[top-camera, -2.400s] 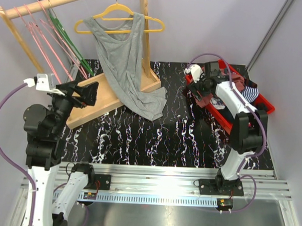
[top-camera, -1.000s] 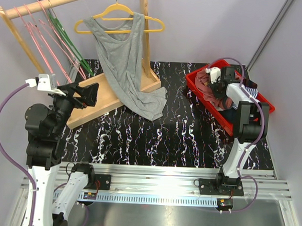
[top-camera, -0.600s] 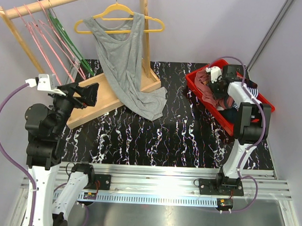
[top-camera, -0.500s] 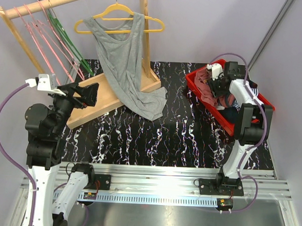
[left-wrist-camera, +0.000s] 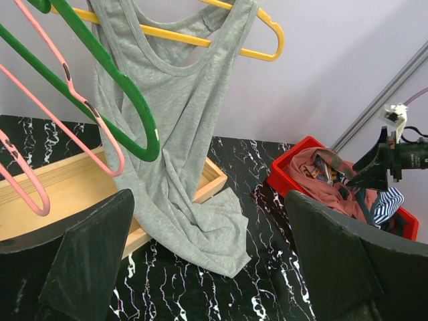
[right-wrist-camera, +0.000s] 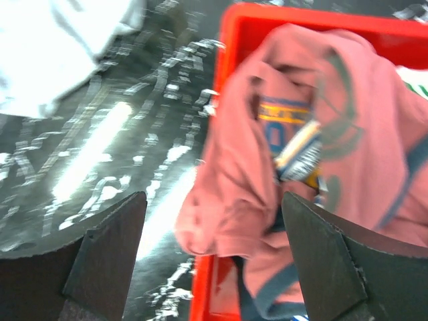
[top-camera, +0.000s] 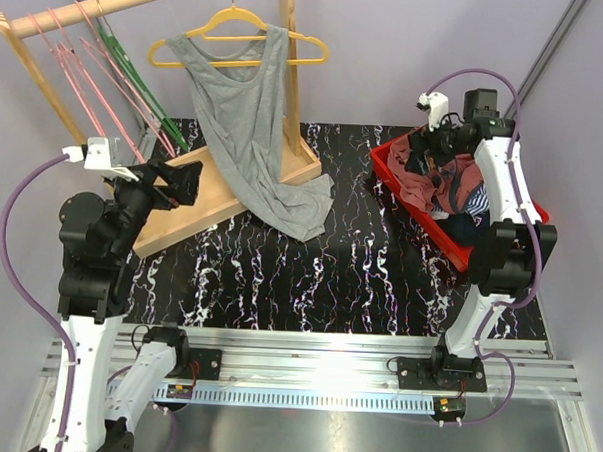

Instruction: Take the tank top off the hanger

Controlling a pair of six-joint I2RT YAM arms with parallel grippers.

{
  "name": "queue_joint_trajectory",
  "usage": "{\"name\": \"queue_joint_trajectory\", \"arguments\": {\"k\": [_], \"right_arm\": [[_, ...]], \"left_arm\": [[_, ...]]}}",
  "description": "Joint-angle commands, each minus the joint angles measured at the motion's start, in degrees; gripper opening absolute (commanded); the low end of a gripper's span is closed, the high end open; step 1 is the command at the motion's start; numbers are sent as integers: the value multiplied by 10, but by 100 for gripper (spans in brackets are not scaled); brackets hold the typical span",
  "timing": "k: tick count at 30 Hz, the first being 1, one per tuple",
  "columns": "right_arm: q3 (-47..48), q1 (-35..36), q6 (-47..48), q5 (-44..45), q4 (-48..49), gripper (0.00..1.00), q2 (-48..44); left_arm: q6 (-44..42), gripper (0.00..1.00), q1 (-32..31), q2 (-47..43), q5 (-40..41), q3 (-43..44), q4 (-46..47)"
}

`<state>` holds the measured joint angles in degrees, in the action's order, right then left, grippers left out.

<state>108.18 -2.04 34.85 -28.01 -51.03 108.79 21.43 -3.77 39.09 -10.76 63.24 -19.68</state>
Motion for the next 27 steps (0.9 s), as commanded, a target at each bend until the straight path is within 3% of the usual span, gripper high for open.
{"name": "queue_joint_trajectory", "arguments": {"k": [1, 7, 10, 14, 18, 23, 27], "right_arm": [[40, -1, 21, -114, -57, 90, -22], [110, 11, 15, -228, -79, 92, -2], [168, 33, -43, -259, -56, 93, 25], [292, 67, -194, -293, 7, 94, 77], [324, 106, -335, -300, 180, 95, 106], [326, 136, -487, -218, 419, 98, 138], [387, 137, -504, -165, 498, 100, 193]], "left_arm": [[6, 99, 2, 4, -14, 21, 30], [12, 99, 2, 11, -15, 21, 32], [13, 99, 2, 19, -16, 21, 36], [12, 99, 2, 30, -19, 31, 39], [16, 99, 2, 27, -15, 30, 41], [23, 99, 2, 16, -7, 26, 35], [24, 99, 2, 3, 10, 26, 21]]}}
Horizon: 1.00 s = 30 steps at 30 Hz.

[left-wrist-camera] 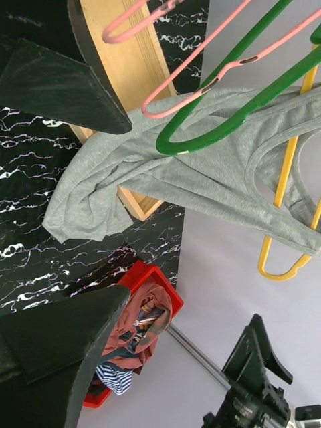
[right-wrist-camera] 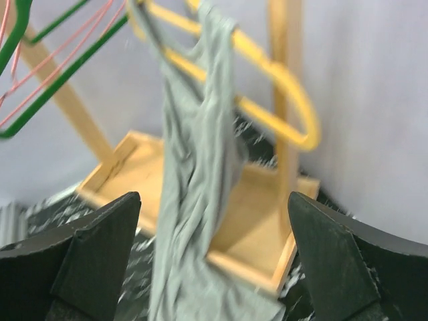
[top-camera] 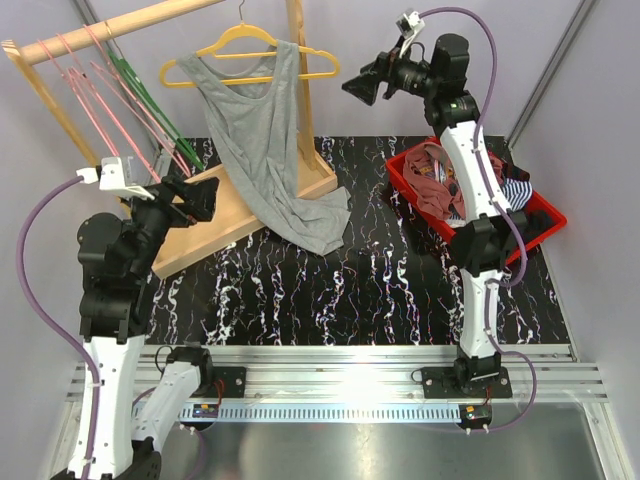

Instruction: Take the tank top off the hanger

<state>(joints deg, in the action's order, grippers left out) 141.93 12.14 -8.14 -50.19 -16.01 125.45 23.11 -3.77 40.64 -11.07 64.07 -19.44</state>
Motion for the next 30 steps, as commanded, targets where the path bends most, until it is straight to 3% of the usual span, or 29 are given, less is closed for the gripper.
{"name": "queue_joint_trajectory", "arguments": {"k": [1, 6, 11, 17, 30], "right_arm": [[53, -5, -71, 69, 171, 100, 43], [57, -3, -85, 48, 343, 100, 99], [108, 2, -61, 15, 438, 100, 180], [114, 10, 3, 2, 468, 99, 211], [147, 47, 30, 65, 509, 93, 262]], "left_arm": [[8, 99, 2, -17, 16, 18, 16], [19, 99, 2, -18, 20, 11, 16], [19, 99, 2, -8, 25, 18, 14], [22, 99, 2, 4, 27, 21, 12], [32, 99, 2, 34, 36, 48, -14]]}}
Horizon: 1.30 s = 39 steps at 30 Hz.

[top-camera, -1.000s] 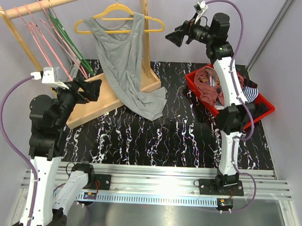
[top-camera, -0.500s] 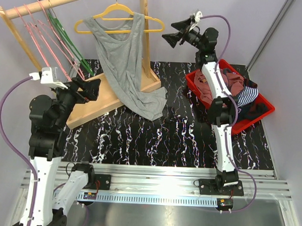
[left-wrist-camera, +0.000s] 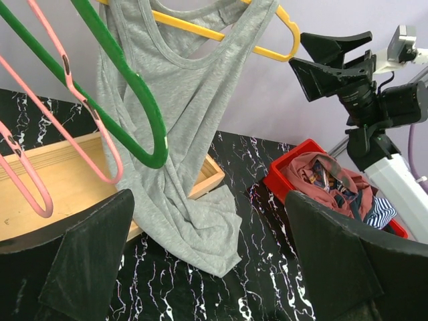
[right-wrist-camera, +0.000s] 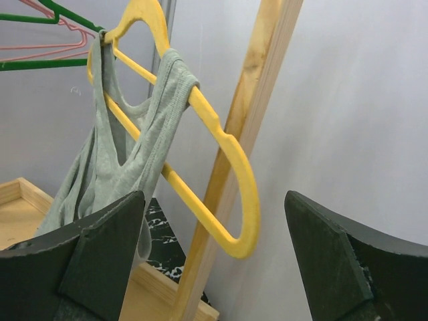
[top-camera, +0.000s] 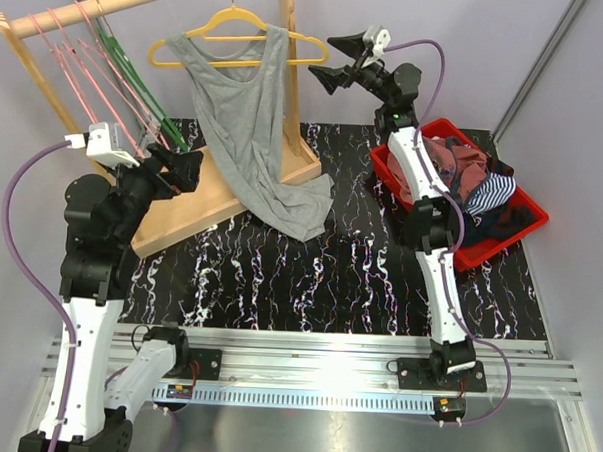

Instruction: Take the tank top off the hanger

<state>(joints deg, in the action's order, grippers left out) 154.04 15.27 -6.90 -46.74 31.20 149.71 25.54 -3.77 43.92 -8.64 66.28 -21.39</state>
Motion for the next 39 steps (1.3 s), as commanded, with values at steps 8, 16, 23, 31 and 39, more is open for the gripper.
{"name": "queue_joint_trajectory", "arguments": {"k": [8, 16, 23, 31, 39], "right_arm": [[49, 21, 43, 59, 27, 86, 39], [5, 21, 23, 5, 58, 69, 6], [-28, 21, -4, -20, 82, 44, -18], [-62, 23, -29, -13, 117, 1, -46], [-75, 26, -44, -5, 127, 5, -62]], "left_arm": [[25, 99, 2, 3, 14, 31, 6], [28, 99, 2, 6, 11, 37, 5], [30, 99, 2, -7, 12, 25, 6], [33, 99, 2, -22, 13, 14, 6], [34, 99, 2, -27, 14, 10, 8]]}}
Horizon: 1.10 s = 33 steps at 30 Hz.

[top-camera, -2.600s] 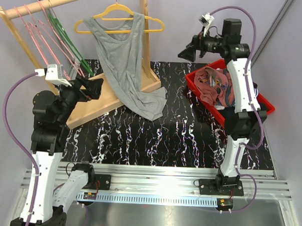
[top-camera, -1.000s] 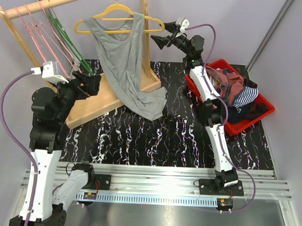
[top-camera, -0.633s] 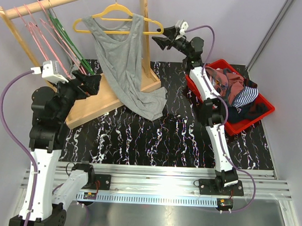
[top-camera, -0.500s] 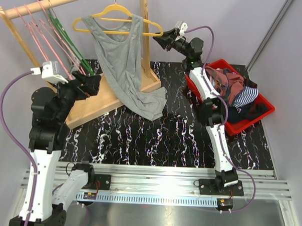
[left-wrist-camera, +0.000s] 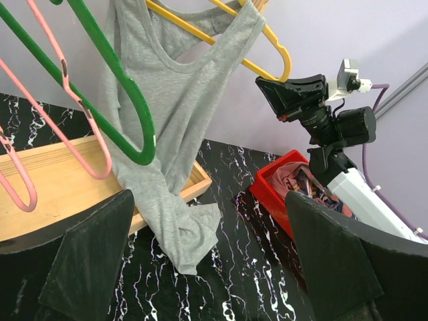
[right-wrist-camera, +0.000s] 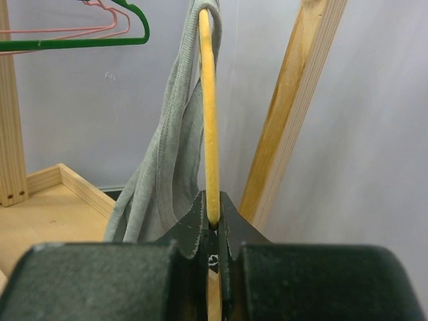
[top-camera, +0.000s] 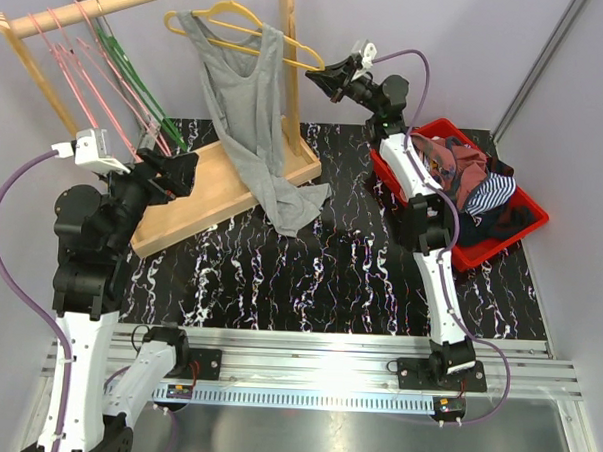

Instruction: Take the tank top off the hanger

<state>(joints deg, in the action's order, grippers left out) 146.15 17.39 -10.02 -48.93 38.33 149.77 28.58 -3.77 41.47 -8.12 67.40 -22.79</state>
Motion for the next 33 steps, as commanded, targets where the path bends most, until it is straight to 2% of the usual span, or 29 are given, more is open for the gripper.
{"name": "queue_joint_trajectory", "arguments": {"k": [1, 12, 15, 19, 26, 33], "right_arm": [[0, 5, -13, 18, 57, 6, -63], [-31, 12, -17, 18, 68, 26, -75], [-31, 15, -18, 16, 68, 27, -73], [-37, 17, -25, 9, 71, 23, -74], [-50, 17, -29, 10, 90, 37, -84], [-60, 18, -38, 12, 104, 39, -92]], "left_arm": [[4, 99, 2, -3, 8, -2, 23], [5, 99, 2, -4, 9, -4, 23], [5, 99, 2, -3, 10, -4, 22], [7, 99, 2, -6, 12, -4, 21], [7, 99, 2, -6, 12, -6, 20], [8, 99, 2, -8, 13, -8, 20]]}}
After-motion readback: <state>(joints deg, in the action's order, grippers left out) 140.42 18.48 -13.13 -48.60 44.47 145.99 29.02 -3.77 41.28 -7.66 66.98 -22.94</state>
